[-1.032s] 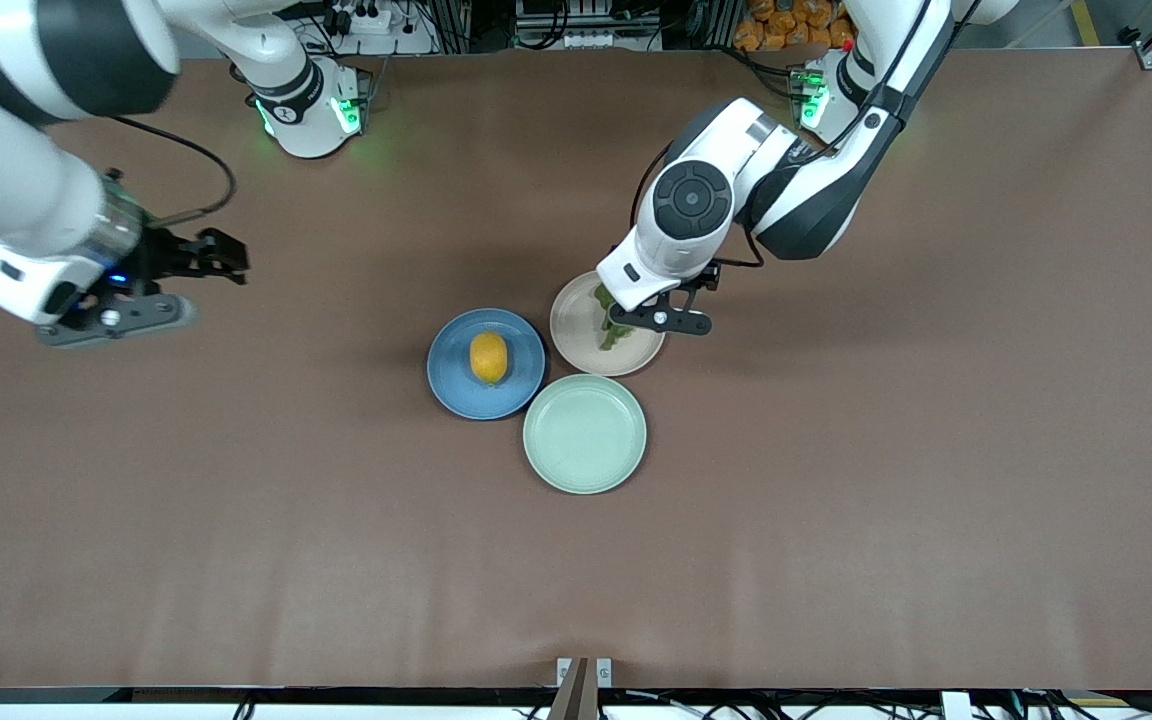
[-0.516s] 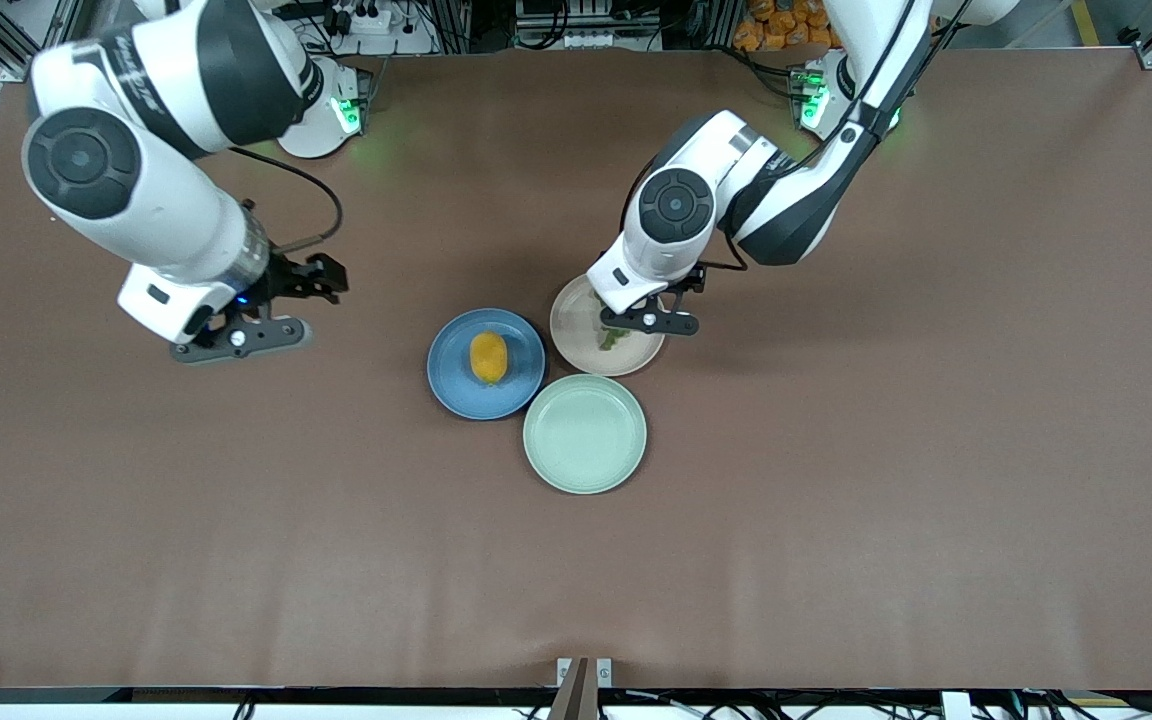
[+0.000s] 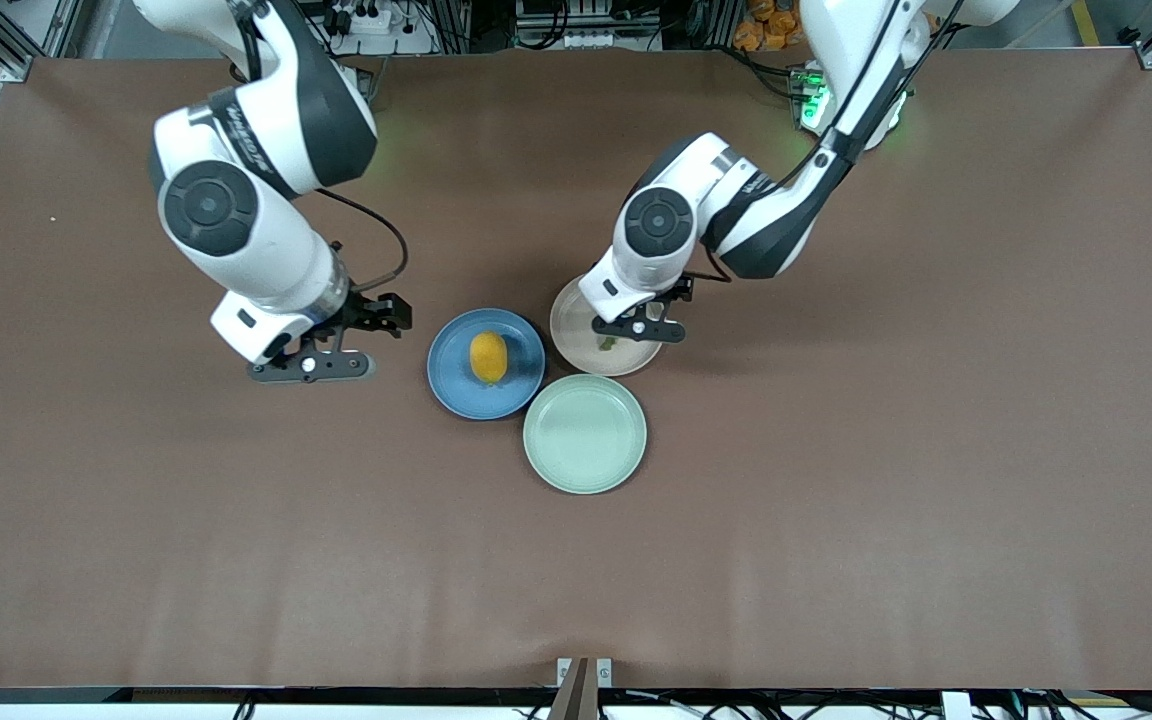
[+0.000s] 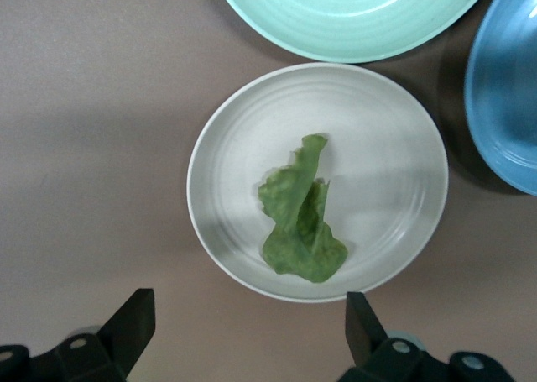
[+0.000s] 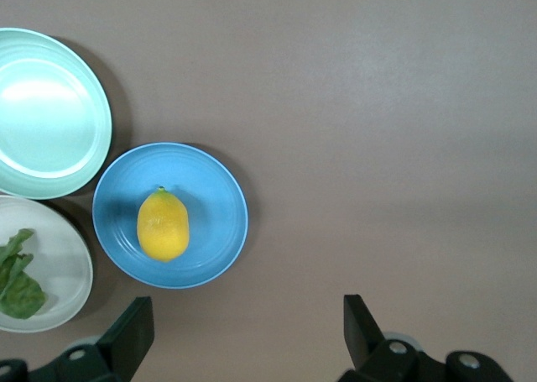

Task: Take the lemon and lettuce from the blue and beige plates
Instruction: 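Lower the left gripper onto lettuce while the right gripper reaches the lemon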

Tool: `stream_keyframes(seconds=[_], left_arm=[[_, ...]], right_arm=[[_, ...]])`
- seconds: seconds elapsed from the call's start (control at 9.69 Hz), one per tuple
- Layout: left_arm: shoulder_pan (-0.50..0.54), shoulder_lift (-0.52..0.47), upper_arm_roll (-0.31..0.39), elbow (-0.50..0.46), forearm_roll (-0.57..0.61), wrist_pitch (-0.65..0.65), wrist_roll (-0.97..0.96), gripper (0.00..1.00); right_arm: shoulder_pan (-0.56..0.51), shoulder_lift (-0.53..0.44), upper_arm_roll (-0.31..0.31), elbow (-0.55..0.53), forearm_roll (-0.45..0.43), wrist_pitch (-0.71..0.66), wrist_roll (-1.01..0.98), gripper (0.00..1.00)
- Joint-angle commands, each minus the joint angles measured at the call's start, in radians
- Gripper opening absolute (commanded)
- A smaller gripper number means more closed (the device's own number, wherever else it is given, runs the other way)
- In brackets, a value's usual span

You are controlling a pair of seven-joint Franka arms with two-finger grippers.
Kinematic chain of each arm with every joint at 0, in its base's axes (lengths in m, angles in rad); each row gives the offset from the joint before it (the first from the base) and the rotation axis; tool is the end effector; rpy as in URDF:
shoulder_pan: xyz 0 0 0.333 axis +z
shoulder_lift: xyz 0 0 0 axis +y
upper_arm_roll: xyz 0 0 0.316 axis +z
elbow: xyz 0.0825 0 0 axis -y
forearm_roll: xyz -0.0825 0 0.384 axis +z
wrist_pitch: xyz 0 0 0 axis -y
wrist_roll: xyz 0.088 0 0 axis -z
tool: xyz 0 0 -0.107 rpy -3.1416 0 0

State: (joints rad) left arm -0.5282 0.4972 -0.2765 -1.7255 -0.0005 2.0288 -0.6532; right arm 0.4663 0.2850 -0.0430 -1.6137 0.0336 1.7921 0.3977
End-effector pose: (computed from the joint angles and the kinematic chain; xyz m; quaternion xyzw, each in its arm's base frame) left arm 0.4582 -0.4540 0.2927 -0.9918 0.0650 0.1097 0.0086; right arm 0.5760 0.2654 0.4519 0.9985 0.0088 -0.0527 0.0120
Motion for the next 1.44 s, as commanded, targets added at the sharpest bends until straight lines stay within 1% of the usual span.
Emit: stream_keyframes(seconds=[0.0, 0.1, 0.41, 0.62, 0.93, 1.13, 1.34], left_arm=[[-0.032, 0.04, 0.003, 0.007, 0.048, 0.046, -0.071, 1.0], [-0.036, 0.053, 0.005, 0.011, 0.048, 0.065, -0.086, 1.0], [-0.042, 0.098, 0.003, 0.012, 0.047, 0.119, -0.127, 1.0], [-0.052, 0.121, 0.005, 0.014, 0.048, 0.145, -0.151, 1.0], [-0.055, 0.148, 0.005, 0.014, 0.048, 0.146, -0.152, 1.0], [-0.072, 0.179, 0.007, 0.014, 0.095, 0.148, -0.155, 1.0], [-0.072, 0.179, 0.007, 0.015, 0.099, 0.152, -0.161, 1.0]], right_arm=[[0.031, 0.046, -0.006, -0.008, 0.012, 0.059, 0.091, 1.0], [0.038, 0.052, -0.006, -0.026, 0.012, 0.1, 0.114, 1.0], [0.067, 0.054, -0.006, -0.162, 0.012, 0.28, 0.139, 1.0], [0.096, 0.088, -0.006, -0.175, 0.012, 0.316, 0.176, 1.0], [0.135, 0.157, -0.006, -0.175, 0.012, 0.36, 0.208, 1.0], [0.158, 0.178, -0.006, -0.175, 0.012, 0.374, 0.217, 1.0], [0.182, 0.209, -0.006, -0.176, 0.012, 0.418, 0.275, 1.0]])
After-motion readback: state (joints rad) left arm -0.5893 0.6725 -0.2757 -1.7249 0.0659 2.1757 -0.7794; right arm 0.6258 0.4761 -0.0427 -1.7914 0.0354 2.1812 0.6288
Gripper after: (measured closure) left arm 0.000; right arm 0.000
